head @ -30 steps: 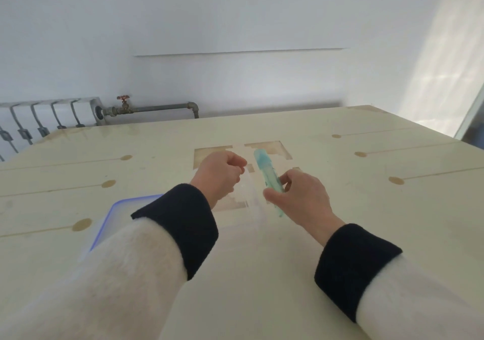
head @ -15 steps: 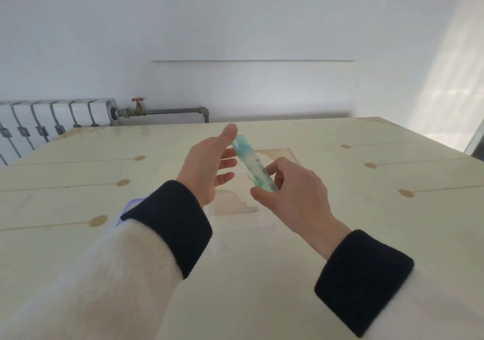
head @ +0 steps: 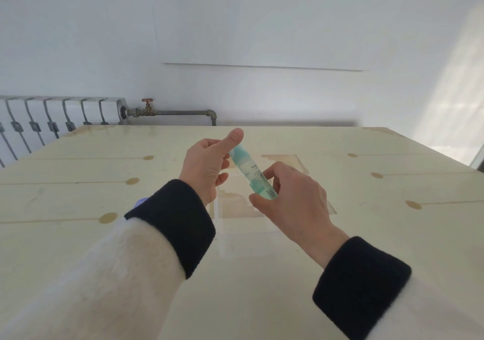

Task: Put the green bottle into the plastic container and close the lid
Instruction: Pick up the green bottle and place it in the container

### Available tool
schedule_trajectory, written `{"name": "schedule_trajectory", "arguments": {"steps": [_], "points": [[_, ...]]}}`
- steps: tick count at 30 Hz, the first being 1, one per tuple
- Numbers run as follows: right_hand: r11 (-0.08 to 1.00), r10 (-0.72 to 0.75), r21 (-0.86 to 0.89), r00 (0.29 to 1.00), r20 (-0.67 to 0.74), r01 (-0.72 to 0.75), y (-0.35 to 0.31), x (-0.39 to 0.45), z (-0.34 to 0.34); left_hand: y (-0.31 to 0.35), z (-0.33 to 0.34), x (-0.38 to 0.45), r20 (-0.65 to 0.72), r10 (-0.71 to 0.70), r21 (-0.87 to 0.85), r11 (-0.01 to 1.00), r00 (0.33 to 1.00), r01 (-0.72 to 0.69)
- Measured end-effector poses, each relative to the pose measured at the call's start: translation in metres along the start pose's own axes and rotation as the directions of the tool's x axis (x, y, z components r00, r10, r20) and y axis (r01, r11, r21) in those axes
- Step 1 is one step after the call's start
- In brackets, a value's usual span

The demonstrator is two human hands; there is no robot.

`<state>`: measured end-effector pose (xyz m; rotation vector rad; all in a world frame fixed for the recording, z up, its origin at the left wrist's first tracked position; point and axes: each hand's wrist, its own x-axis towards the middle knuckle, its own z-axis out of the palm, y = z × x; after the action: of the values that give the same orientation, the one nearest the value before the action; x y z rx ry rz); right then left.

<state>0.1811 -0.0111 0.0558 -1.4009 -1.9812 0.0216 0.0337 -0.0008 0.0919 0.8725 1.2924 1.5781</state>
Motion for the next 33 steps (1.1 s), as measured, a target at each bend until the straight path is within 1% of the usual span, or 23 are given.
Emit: {"name": "schedule_trajectory", "arguments": {"steps": [9,15,19,22,27,33], "points": [[0.998,-0.038,-0.047,0.999,-0.001,0.038,-0.006,-0.001,0.001,0.0,-0.005,-0.002,-0.018,0.012,-0.015,1.0,1.0,-0.012],[0.998,-0.053,-0.018,0.999,-0.011,0.053,-0.01,-0.003,0.002,-0.001,-0.01,-0.002,-0.023,0.027,-0.023,0.999,0.999,-0.028],[0.999,-0.048,-0.001,0.999,-0.008,0.048,-0.011,-0.003,0.001,-0.002,-0.013,-0.001,-0.002,0.036,-0.032,0.999,0.999,-0.036],[0.996,-0.017,0.084,1.0,-0.003,0.018,-0.012,-0.003,0.001,-0.003,-0.015,-0.001,0.031,0.045,-0.061,0.997,0.998,-0.043],[0.953,0.033,0.298,0.998,0.046,-0.046,-0.011,-0.001,0.0,-0.003,-0.019,-0.001,0.124,0.066,-0.129,0.99,0.99,-0.049],[0.893,0.036,0.443,0.993,0.111,-0.082,-0.012,0.001,0.002,-0.004,-0.022,-0.001,0.2,0.107,-0.176,0.982,0.974,-0.072]]}}
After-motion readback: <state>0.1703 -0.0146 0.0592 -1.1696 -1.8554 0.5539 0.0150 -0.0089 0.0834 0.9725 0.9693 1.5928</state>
